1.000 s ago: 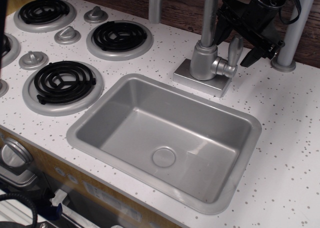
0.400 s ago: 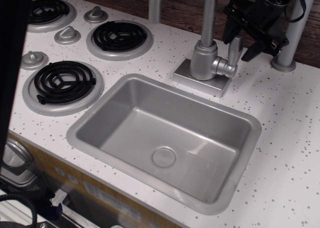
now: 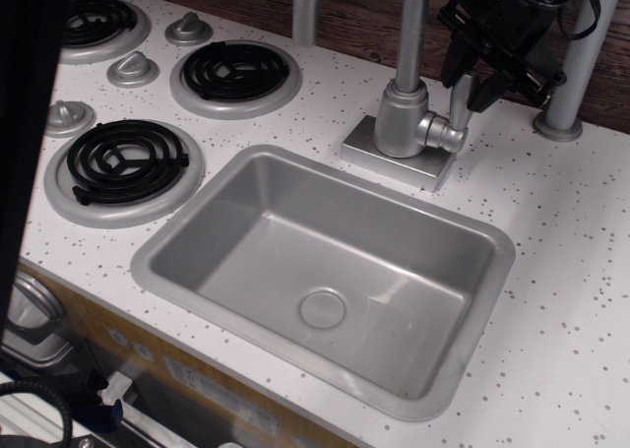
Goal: Lever vertical to front
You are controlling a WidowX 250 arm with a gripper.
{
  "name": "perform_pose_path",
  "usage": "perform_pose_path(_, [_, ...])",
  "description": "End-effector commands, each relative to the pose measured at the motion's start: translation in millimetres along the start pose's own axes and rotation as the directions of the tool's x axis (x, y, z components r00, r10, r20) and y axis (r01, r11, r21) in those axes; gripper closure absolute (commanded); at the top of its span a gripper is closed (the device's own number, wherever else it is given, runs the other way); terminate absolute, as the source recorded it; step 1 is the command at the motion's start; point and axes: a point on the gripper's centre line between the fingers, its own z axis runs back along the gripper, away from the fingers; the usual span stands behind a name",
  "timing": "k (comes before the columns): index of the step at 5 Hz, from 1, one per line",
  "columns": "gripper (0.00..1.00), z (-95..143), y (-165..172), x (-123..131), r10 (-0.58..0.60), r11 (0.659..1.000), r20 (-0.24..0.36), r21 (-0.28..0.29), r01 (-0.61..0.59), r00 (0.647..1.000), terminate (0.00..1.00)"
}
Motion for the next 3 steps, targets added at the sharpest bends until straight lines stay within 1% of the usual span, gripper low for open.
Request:
perform_pose_path(1, [1.0, 16, 2, -15, 0.053, 0.998, -0.032, -0.018, -0.053, 0.998, 0.0])
perform_pose_path(2, [1.0, 11, 0, -22, 0.076, 0.996, -0.06, -0.046, -0.078, 0.995, 0.0])
perform_pose_path(3, [1.0, 0, -1, -28, 0.095, 0.991, -0.073, -0.087, -0.102, 0.993, 0.0])
